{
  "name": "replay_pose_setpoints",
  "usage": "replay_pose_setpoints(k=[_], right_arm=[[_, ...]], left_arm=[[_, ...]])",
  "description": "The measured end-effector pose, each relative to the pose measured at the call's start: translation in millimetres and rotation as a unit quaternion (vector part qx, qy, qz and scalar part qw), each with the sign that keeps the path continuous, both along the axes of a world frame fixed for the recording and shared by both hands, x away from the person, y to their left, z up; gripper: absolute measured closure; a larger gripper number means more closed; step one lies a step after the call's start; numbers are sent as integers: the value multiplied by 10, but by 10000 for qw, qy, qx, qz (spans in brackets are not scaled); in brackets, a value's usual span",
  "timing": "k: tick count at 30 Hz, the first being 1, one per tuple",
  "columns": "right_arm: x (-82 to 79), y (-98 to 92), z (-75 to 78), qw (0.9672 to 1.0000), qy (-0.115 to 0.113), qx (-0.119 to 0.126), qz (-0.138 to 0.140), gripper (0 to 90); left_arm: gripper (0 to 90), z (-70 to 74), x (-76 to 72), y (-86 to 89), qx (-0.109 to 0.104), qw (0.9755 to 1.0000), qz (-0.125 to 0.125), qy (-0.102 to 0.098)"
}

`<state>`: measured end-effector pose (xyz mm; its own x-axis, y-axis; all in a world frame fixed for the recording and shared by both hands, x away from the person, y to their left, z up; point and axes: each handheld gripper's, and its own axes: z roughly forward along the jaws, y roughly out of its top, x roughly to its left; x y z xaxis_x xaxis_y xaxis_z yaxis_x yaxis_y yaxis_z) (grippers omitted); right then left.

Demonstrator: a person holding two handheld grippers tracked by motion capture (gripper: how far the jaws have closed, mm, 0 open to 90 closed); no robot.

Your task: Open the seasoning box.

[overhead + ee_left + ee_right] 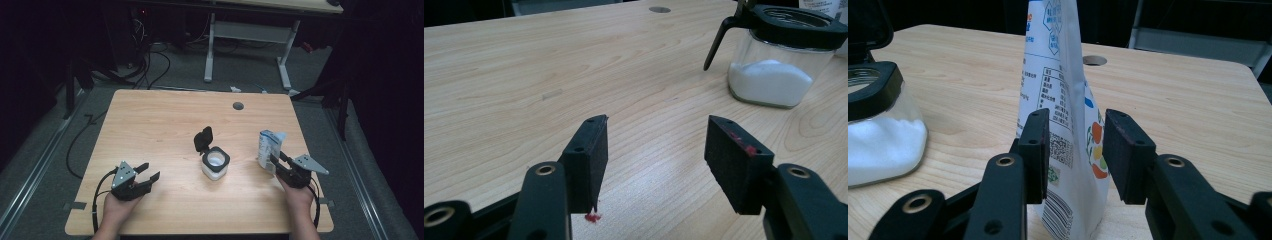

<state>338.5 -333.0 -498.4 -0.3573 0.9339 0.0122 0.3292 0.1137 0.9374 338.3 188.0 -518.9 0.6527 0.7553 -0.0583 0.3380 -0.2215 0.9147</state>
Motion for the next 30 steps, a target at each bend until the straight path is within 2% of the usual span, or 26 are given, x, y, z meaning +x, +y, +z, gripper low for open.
replay_pose_setpoints(k=[10, 18, 30], right_arm=[[6, 3, 1, 10000, 39, -16, -25, 602], [2, 19, 15, 9999, 30, -119, -70, 556], [-120, 4, 19, 9995, 55, -264, -185, 526]], left_arm=[[430, -3, 4, -2, 26, 10000, -21, 38], [436, -9, 9, -10, 48, 10000, -19, 57], [440, -4, 29, -36, 56, 9998, -121, 169]])
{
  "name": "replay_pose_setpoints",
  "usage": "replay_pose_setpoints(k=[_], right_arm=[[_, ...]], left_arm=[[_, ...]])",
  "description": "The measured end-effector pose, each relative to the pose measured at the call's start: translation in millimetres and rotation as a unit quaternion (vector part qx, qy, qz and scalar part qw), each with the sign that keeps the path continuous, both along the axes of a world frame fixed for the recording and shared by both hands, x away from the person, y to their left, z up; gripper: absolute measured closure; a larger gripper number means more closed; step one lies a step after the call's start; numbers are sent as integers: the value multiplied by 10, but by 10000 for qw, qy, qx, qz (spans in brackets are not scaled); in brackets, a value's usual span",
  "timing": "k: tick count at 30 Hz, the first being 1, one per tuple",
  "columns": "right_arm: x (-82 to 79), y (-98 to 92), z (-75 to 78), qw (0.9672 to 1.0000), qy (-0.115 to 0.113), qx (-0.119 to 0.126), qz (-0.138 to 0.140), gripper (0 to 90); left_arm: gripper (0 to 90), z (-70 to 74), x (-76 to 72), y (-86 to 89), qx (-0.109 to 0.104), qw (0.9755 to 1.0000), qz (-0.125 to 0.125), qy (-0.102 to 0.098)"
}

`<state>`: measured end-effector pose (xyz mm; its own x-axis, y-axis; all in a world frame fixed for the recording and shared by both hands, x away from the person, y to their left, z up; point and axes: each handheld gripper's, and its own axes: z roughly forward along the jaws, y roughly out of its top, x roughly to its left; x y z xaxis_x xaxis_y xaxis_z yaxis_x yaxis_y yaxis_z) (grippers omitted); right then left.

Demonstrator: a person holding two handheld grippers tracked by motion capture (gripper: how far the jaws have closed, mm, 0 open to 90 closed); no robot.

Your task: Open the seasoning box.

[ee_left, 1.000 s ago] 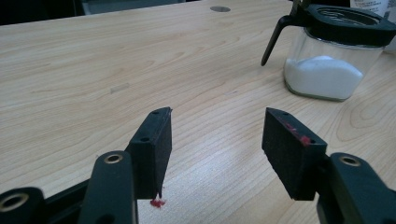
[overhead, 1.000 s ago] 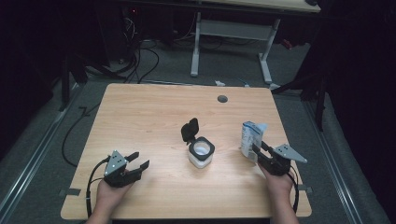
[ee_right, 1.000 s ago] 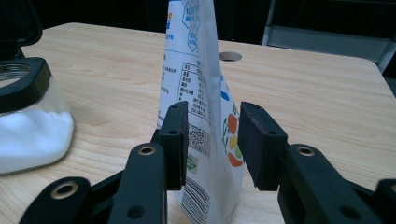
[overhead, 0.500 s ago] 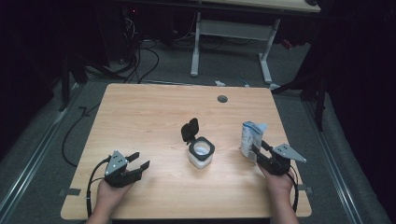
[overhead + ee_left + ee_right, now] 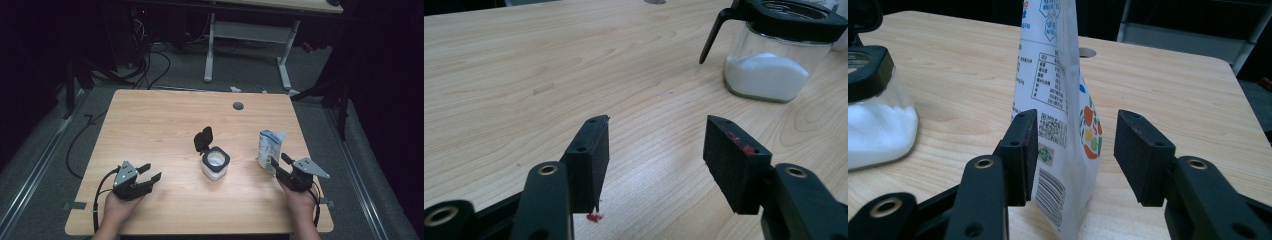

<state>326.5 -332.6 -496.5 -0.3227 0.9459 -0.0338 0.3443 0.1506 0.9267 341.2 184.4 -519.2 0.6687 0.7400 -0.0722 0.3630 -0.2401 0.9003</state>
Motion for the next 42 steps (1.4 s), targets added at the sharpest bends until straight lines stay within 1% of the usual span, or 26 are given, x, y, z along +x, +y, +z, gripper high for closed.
replay_pose_setpoints(k=[4, 9, 12, 14, 17, 19, 22, 29, 30, 33, 42], right_arm=[[-59, -12, 2, 10000, -8, -20, -43, 524], [-121, -44, -11, 10000, 12, -42, -73, 519], [-153, -60, -11, 10000, 24, -39, -84, 520], [-169, -72, -13, 9999, 3, -120, -81, 523], [-202, -78, -16, 9999, 43, -78, -100, 523], [-225, -84, -15, 9999, 85, -93, -85, 526], [-271, -79, -18, 9998, 117, -97, -84, 532], [-359, -14, -46, 9996, 227, -117, -88, 549], [-360, -9, -48, 9996, 220, -135, -76, 549], [-364, 22, -51, 9997, 209, -144, -71, 549], [-341, 122, -60, 9995, 258, -186, 80, 573]], left_arm=[[439, -7, 15, -13, -4, 10000, -30, 80], [436, -7, 20, -27, 4, 9999, -40, 111], [426, -3, 20, -34, -6, 9999, 13, 124], [423, 3, 25, -29, -42, 9999, 36, 150], [423, 7, 27, -27, -67, 9999, 60, 147], [423, 8, 27, -27, -77, 9998, 79, 147], [423, 7, 26, -31, -25, 9998, 64, 161], [422, 5, 22, -61, 83, 9999, 41, 123], [422, 2, 21, -67, 84, 9999, 24, 121], [427, -8, 18, -89, 237, 9996, 17, 122], [432, -17, 25, -109, 296, 9995, 70, 116]])
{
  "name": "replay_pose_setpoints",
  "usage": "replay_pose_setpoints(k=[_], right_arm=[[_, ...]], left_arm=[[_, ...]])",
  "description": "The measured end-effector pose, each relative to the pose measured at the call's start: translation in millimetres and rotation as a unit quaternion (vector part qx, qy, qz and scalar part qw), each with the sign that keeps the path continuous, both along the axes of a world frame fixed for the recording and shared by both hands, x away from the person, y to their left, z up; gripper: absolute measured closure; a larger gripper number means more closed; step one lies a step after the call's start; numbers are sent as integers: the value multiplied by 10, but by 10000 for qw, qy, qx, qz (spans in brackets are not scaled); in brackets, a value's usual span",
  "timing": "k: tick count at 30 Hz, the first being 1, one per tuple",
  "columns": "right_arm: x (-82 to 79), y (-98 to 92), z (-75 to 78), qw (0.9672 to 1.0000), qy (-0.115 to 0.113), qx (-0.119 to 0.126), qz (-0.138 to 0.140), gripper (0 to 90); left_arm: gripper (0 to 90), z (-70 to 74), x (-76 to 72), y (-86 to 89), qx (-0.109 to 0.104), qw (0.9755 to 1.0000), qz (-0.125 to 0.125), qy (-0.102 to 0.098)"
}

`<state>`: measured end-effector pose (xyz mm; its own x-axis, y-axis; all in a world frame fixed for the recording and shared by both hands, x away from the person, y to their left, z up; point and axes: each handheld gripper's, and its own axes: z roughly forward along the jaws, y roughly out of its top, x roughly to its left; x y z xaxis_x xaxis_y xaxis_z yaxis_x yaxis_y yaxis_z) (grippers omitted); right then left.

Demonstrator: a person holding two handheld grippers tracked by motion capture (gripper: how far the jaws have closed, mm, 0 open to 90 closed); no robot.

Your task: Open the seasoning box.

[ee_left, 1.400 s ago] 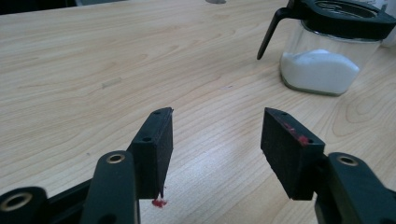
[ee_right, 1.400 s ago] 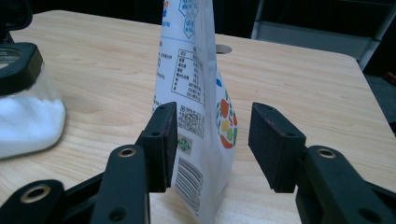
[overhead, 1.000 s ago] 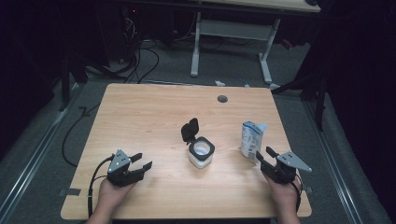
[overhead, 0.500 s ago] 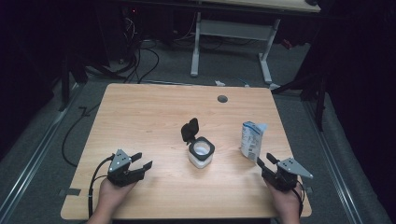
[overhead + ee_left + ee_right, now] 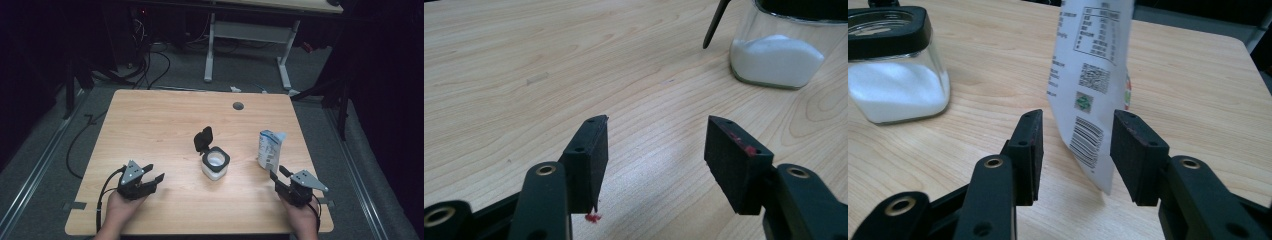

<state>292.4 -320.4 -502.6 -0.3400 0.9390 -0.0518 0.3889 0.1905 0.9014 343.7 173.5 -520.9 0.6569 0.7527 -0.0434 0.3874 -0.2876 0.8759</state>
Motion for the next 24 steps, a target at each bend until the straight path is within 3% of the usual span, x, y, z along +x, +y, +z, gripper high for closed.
replay_pose_setpoints(k=[11, 24], right_arm=[[32, 241, 9, 9994, -2, -202, 277, 584], [172, 585, 32, 9973, 94, -294, 662, 581]], left_arm=[[443, -13, 11, -44, -11, 10000, 45, -9], [439, -9, 27, -91, -88, 9998, 119, 156]])
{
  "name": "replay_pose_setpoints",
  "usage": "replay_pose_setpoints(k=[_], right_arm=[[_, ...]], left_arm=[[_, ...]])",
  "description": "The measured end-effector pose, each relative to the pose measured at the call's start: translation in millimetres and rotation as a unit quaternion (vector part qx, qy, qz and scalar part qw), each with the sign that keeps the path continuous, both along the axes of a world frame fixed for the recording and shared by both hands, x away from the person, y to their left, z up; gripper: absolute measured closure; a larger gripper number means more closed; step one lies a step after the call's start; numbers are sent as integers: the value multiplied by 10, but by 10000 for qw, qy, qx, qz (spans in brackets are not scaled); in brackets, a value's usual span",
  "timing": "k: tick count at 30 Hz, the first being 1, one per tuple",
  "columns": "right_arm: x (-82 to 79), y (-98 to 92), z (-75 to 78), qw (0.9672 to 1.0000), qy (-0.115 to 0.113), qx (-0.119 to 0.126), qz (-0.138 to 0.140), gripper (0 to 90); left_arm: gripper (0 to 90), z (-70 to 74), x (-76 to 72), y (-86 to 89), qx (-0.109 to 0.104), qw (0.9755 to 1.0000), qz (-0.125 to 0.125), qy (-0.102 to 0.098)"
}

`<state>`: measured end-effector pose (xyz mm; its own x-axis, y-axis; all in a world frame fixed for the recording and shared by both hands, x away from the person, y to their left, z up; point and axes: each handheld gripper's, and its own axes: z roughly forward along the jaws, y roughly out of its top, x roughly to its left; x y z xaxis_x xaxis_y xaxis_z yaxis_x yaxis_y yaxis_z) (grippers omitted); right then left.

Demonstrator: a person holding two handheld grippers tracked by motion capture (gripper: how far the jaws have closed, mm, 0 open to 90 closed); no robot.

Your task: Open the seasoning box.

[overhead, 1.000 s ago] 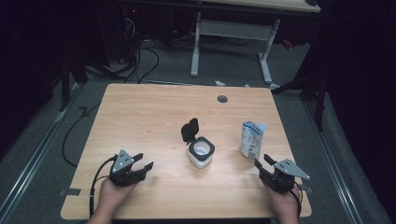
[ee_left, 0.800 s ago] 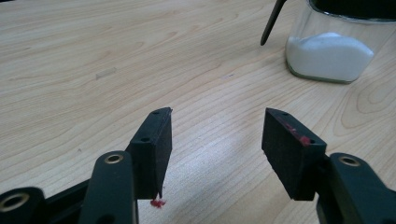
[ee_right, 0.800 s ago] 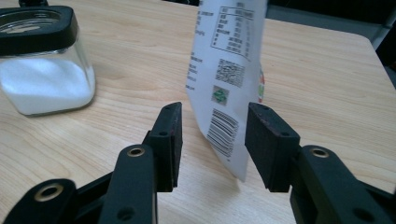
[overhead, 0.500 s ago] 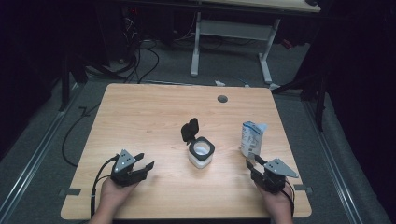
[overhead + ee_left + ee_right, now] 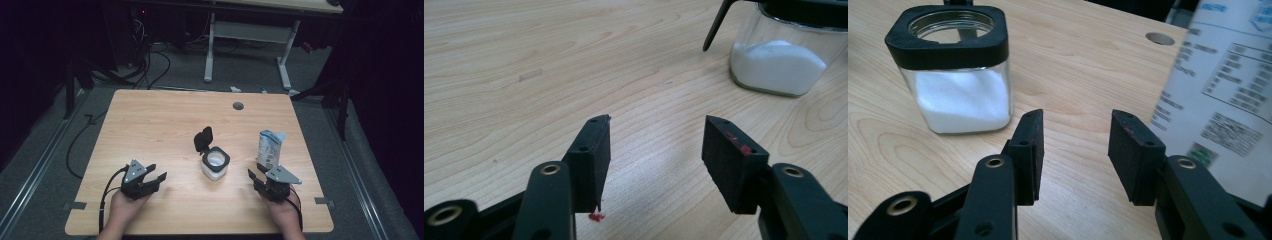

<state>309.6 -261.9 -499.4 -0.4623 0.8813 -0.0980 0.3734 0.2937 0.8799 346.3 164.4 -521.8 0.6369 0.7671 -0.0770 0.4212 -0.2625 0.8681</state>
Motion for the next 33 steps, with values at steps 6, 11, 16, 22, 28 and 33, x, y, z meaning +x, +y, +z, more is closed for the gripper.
replay_pose_setpoints(k=[6, 11, 16, 22, 28, 33], right_arm=[[89, 91, 54, 10000, 38, 34, 50, 581], [160, 187, 100, 9999, -20, 37, 102, 582], [161, 246, 22, 9998, 55, -19, 171, 586], [117, 237, -57, 9996, 151, -56, 216, 593], [123, 234, -108, 9995, 208, -35, 241, 591], [113, 260, -146, 9994, 257, -63, 233, 579]], left_arm=[[417, 0, -2, -36, 74, 10000, 64, -6], [423, 3, -7, -69, 3, 10000, 37, -17], [418, -7, -6, -107, -33, 10000, 22, 19], [418, -25, 18, -163, -93, 9999, 30, 83], [427, -20, 14, -171, -102, 9999, -8, 59], [431, -9, 23, -164, -242, 9997, -16, 37]])
